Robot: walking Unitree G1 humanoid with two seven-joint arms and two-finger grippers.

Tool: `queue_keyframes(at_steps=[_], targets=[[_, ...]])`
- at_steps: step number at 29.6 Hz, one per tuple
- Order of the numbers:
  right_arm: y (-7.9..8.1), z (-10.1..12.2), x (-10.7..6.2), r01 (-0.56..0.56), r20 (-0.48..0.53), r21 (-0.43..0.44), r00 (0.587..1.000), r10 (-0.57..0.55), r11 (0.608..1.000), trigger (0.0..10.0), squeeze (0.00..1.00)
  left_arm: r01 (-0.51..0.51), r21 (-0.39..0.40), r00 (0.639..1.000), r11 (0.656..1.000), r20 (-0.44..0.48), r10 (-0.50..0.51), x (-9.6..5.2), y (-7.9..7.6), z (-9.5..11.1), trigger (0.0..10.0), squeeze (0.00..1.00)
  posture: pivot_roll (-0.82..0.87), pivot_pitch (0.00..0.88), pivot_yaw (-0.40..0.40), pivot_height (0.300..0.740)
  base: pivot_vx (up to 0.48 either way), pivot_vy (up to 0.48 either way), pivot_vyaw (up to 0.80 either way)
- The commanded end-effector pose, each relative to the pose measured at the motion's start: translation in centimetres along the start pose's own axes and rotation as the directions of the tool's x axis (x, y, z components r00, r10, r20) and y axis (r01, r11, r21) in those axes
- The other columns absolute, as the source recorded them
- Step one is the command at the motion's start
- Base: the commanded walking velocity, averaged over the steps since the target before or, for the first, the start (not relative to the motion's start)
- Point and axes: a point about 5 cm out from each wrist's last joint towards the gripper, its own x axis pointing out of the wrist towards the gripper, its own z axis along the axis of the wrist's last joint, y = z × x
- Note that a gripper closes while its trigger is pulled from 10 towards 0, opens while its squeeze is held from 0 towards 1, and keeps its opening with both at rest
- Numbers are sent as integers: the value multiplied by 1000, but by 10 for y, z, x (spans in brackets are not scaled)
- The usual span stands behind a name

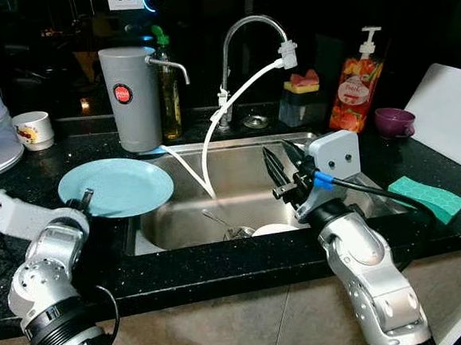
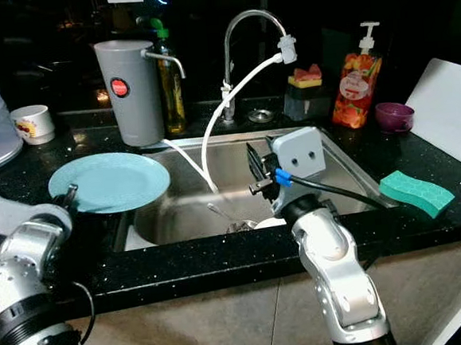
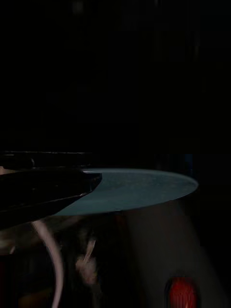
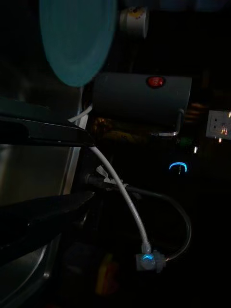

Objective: Kitchen organization

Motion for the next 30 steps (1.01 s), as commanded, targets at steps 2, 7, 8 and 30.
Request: queue_keyframes(at_steps=[2,7,8,30], targets=[[-7,1,3,52,-11,138,999,-51,989,10000,0,243,-11,970,970,-31,-243,-11,-32,-3,10000,0,37,60,-55,740,0,0,0],[-13,-4,3,78,-53,367,997,-63,927,10000,0,392,-13,918,920,-57,-392,-19,-45,-4,10000,0,37,60,-55,740,0,0,0],[-15,-5,2,89,-64,437,996,-68,895,10000,0,429,-23,901,903,-65,-430,-22,-48,-4,10000,0,37,60,-55,740,0,0,0],[-3,5,-1,-64,29,871,996,79,486,10000,0,679,-136,685,721,-237,-689,-50,-68,-38,10000,0,23,47,-61,740,0,0,0]])
